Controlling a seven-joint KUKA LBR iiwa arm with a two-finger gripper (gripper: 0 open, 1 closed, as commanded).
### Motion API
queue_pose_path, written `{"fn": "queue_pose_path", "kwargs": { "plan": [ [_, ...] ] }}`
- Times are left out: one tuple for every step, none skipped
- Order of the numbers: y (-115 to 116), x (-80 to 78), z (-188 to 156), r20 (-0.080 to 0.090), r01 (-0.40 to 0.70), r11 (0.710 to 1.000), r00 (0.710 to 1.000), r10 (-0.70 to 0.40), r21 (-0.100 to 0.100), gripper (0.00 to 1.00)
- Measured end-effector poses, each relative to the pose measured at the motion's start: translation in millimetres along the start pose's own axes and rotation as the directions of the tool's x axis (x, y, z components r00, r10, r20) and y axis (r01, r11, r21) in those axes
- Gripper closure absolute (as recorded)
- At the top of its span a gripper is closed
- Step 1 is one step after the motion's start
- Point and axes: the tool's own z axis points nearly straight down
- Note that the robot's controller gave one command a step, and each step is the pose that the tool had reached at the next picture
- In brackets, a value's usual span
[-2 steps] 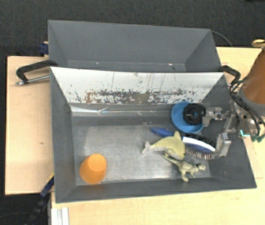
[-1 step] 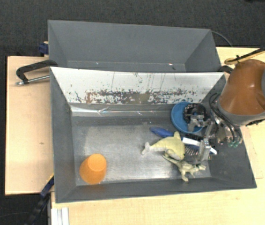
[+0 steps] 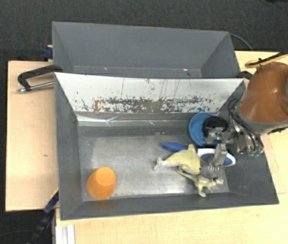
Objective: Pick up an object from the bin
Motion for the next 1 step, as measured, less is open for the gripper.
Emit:
{"fn": "queue_pose_path", "kwargs": {
  "plan": [
    [-0.3,7.8,-164.5,0.004,-0.036,0.999,0.999,0.036,0.002,1.0]
  ]
}}
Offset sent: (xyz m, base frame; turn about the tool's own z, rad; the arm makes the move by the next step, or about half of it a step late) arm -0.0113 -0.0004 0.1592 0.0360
